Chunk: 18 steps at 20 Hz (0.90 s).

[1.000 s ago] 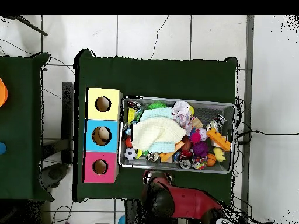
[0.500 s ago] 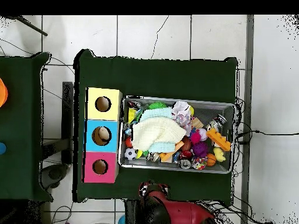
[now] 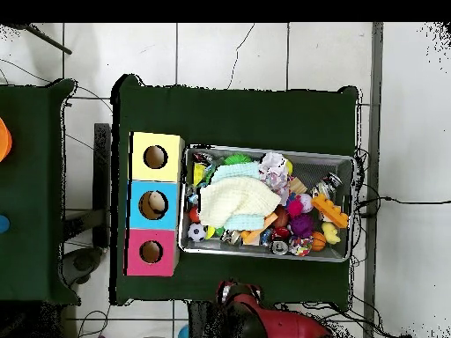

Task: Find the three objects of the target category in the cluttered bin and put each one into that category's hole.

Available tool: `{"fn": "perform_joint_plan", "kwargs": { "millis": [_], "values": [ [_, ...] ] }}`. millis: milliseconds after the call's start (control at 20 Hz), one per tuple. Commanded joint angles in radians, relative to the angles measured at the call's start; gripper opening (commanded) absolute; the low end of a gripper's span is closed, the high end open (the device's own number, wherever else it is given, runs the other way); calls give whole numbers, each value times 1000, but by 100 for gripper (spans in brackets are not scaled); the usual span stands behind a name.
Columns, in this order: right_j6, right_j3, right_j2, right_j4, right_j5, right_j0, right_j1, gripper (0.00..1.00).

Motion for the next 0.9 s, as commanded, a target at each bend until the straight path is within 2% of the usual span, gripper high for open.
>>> {"fn": "perform_joint_plan", "kwargs": {
  "millis": [50, 450, 900],
  "values": [
    [137, -43, 38, -7, -15, -17, 5, 0],
    [135, -46, 45, 6, 10, -13, -17, 0],
    [138, -53, 39, 8, 3, -6, -9, 0]
  ]
}}
